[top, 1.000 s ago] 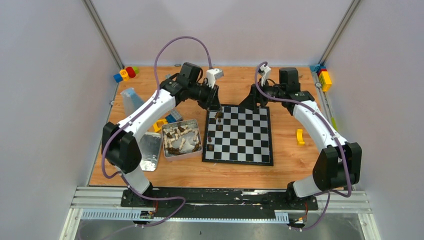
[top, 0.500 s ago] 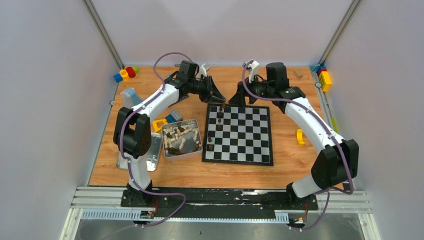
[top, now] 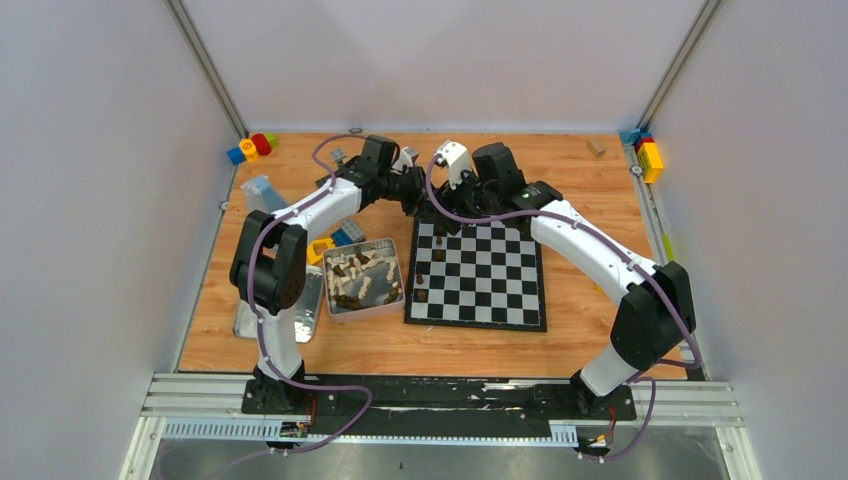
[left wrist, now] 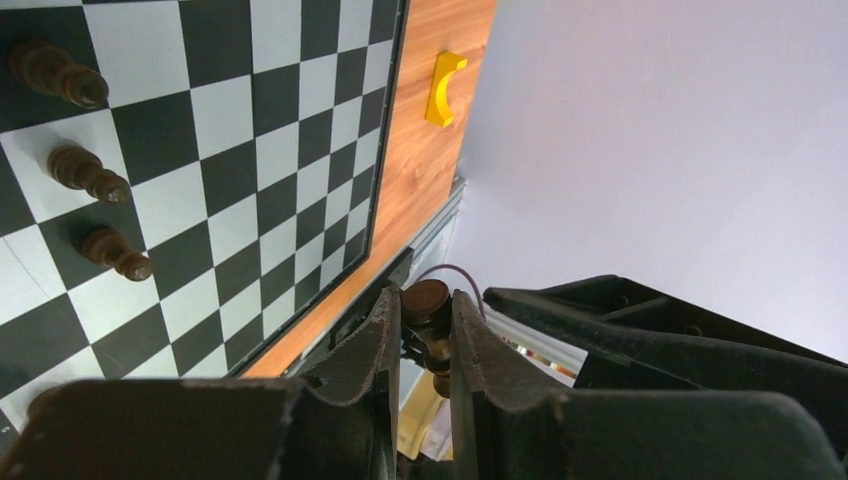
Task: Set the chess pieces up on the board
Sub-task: Place the chess piece on the chessboard.
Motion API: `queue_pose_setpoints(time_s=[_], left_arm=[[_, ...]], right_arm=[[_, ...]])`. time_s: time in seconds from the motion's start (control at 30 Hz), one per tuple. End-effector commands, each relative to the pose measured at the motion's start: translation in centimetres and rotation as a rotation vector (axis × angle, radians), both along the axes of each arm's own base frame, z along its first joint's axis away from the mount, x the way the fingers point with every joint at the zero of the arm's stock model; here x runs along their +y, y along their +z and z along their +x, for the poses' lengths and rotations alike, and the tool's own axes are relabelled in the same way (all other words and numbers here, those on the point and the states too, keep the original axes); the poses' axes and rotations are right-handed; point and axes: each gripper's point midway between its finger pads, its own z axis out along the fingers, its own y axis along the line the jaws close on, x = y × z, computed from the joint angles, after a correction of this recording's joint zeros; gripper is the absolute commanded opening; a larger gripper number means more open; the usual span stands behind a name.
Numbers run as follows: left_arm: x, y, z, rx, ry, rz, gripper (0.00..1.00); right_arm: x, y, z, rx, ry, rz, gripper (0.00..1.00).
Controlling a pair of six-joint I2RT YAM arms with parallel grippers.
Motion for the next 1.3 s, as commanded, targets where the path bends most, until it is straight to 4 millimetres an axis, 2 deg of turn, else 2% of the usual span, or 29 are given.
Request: queue_pose_setpoints(time_s=[0.0,0.33,0.63,1.0,1.27], left_arm=[[-0.6,1.0,0.1,0.015,-0.001,-0.067,0.0],[-0.7,0.3,-0.2,0.089,0.026,-0.094,0.0],[-0.6,-0.4,0.3,0.102,0.05,-0.088,0.0],[-0.5,-1.0,0.4,0.112,0.071,-0.089,0.0],[-0.5,-0.8,0.4,0.111,0.075,-0.097,0.0]], right_arm=[[-0.9,1.5,2.3,-0.114,-0.095,-0.065,0.65],[-0.9,1.2,2.0,-0.13,-0.108,-0.092,0.55],[-0.4,0.9,0.4,-0.113,-0.063,-0.1,0.51],[-1.9,0.0,0.0,-0.141,-0.088,-0.164,0.47],[-1.8,-0.4,-0.2,-0.136,-0.079,-0.17,0.41]])
